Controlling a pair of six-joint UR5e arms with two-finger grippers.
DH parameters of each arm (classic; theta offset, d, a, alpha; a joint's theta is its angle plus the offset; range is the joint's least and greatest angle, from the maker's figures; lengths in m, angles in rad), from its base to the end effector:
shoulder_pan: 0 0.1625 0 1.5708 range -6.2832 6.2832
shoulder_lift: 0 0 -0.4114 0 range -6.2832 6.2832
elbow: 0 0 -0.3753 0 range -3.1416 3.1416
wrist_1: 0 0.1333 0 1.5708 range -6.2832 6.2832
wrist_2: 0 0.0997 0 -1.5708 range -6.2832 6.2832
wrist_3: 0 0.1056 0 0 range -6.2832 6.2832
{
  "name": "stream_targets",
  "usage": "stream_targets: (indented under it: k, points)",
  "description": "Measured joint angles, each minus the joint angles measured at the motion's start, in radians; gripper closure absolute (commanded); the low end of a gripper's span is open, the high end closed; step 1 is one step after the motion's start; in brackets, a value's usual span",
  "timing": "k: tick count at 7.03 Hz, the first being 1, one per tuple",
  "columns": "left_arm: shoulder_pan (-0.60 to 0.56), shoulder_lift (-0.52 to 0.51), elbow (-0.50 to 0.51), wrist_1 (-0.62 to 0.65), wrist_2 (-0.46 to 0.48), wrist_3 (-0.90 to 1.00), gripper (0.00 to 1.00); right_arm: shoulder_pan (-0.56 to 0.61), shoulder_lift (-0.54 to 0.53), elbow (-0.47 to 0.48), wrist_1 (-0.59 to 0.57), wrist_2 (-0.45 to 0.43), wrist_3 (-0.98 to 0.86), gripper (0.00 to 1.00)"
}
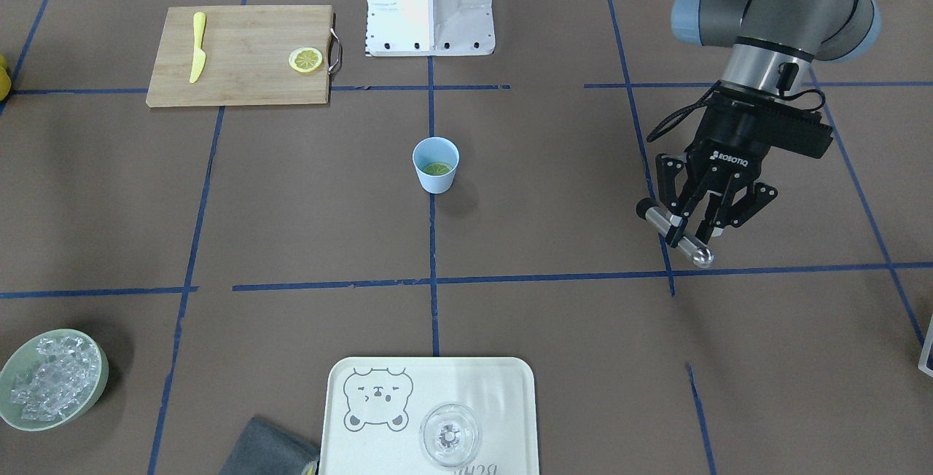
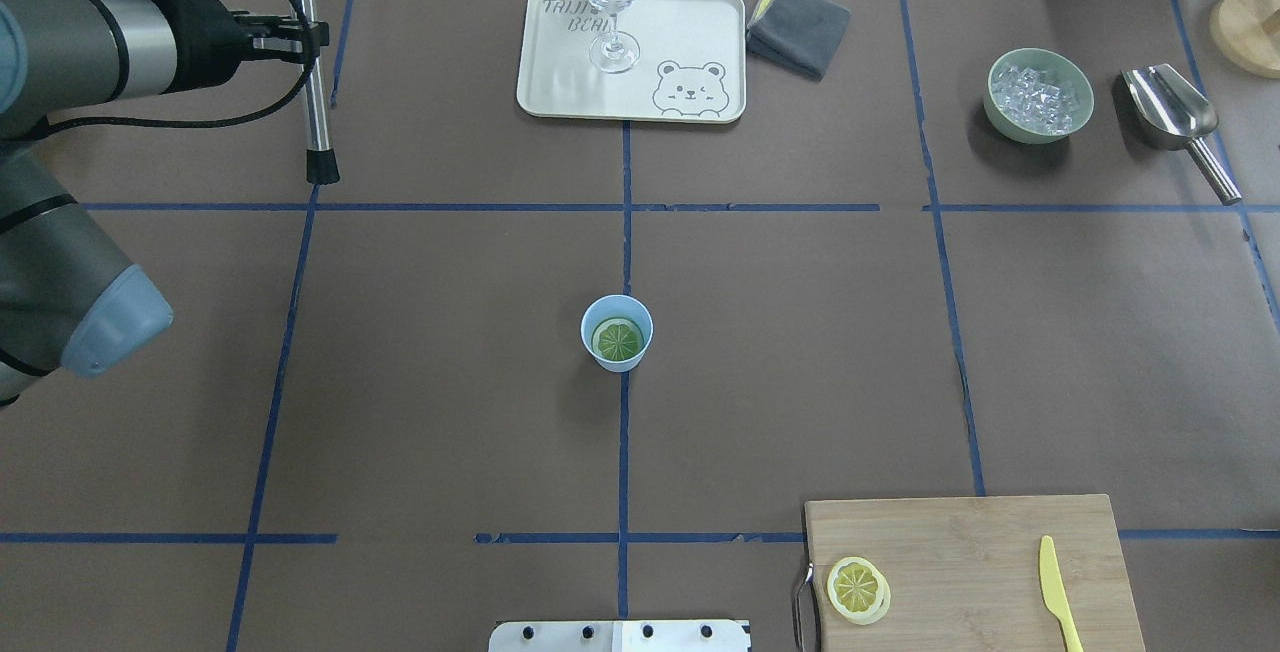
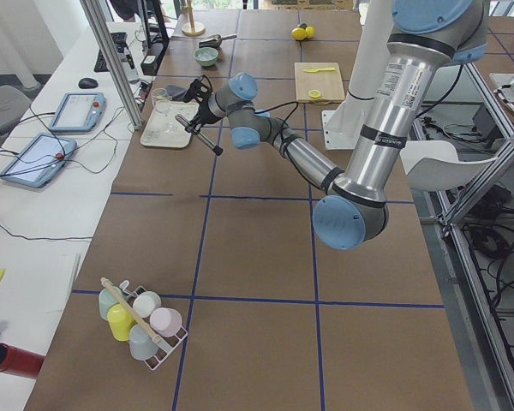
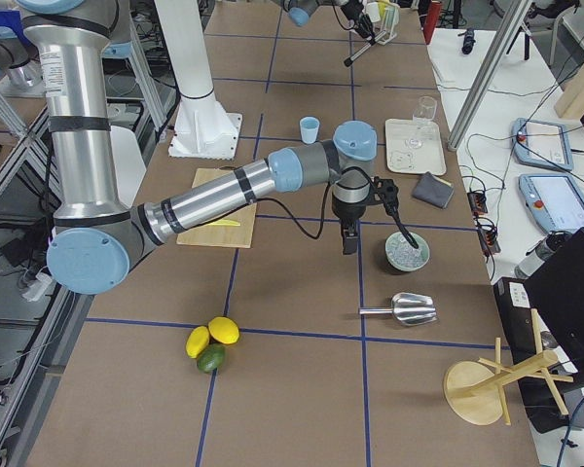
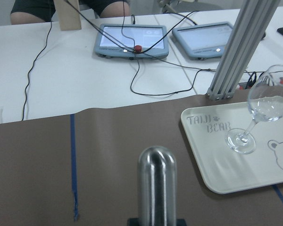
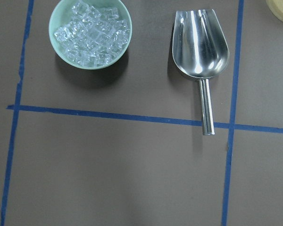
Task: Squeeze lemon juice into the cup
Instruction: 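Carry the muddler over the blue cup and lower it inside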
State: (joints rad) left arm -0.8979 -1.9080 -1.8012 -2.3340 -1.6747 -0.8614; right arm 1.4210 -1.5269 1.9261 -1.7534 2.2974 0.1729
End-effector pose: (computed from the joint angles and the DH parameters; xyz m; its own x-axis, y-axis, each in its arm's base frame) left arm 0.2647 -0.5285 0.2771 0.5782 0.3141 -0.7531 0.4460 0.6512 0.6140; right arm -0.0089 -0.4822 0.4833 0.7321 -0.0828 0.6761 0.0201 0.9948 0.1001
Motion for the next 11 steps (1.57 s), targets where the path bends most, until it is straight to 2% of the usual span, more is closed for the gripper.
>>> stream_targets:
  k: [2, 3, 6, 10, 11]
  points:
    - [0.003, 0.001, -0.004, -0.186, 0.029, 0.000, 1.00, 0.099, -0.057, -0.069, 0.000, 0.090, -0.160, 0.00]
    - [0.024, -0.001, -0.011, -0.246, 0.092, 0.000, 1.00, 0.151, -0.065, -0.119, 0.000, 0.120, -0.230, 0.00]
    - [0.204, -0.021, -0.053, -0.298, 0.378, 0.006, 1.00, 0.258, -0.065, -0.239, 0.036, 0.133, -0.342, 0.00]
    - [0.492, -0.043, -0.089, -0.326, 0.823, 0.012, 1.00, 0.271, -0.066, -0.343, 0.181, 0.111, -0.336, 0.00]
    - [0.558, -0.049, -0.087, -0.326, 0.910, 0.028, 1.00, 0.270, -0.067, -0.364, 0.199, 0.110, -0.330, 0.00]
